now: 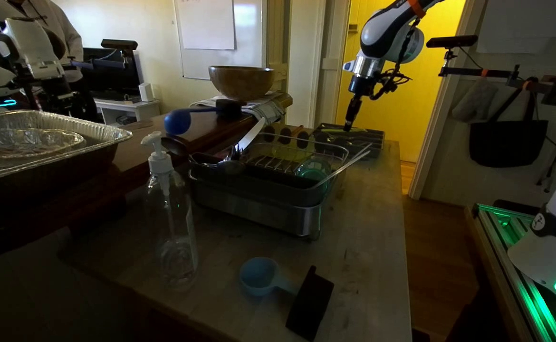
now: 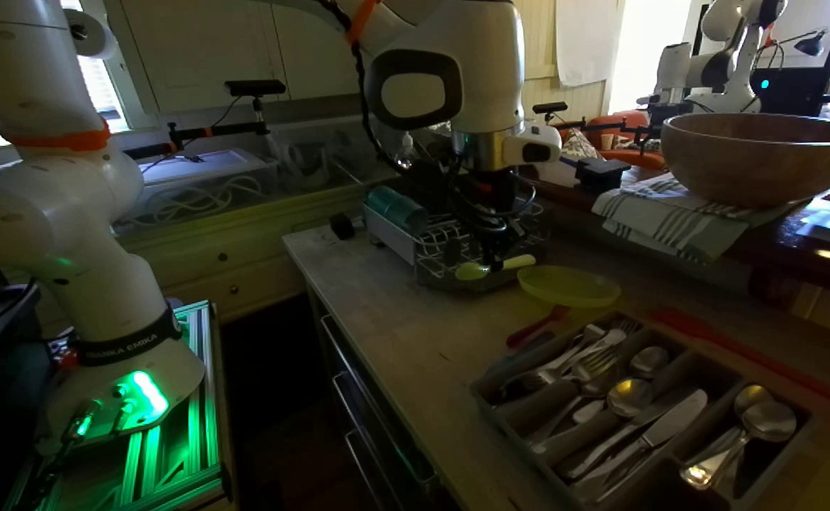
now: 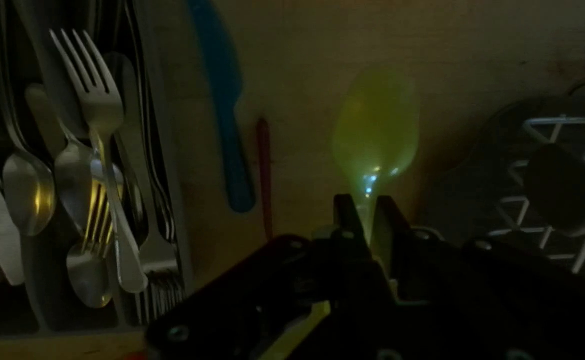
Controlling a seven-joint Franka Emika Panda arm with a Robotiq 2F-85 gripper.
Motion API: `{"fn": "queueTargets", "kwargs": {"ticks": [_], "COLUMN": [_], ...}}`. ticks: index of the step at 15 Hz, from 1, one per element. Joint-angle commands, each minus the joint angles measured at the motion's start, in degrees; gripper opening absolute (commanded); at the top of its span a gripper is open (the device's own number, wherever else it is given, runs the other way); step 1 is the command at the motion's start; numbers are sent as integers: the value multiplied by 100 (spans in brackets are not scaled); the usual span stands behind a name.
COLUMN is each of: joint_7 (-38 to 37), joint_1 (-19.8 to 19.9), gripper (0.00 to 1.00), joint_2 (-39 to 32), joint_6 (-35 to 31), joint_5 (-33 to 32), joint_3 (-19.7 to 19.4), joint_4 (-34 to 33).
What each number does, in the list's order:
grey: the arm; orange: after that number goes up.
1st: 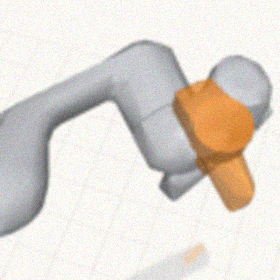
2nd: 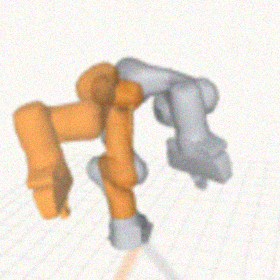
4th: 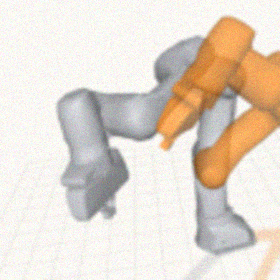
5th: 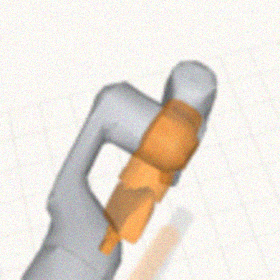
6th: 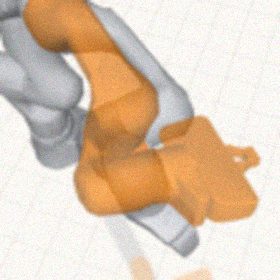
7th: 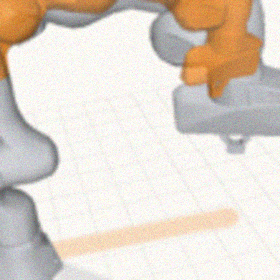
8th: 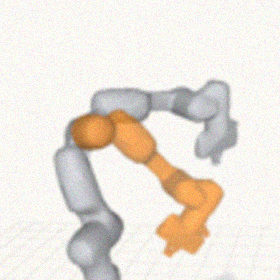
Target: Put the spoons on the plate
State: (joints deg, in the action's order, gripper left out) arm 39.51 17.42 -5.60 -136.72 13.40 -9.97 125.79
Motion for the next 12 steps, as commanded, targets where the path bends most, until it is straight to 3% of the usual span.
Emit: {"fn": "queueTargets", "kwargs": {"ticks": [1, 12], "joint_7": [-12, -143], "joint_1": [-137, 129], "gripper": [4, 4], "joint_2": [-463, -1992], "joint_6": [-212, -666], "joint_5": [219, 733], "joint_3": [65, 572], "joint_4": [-435, -1871]}}
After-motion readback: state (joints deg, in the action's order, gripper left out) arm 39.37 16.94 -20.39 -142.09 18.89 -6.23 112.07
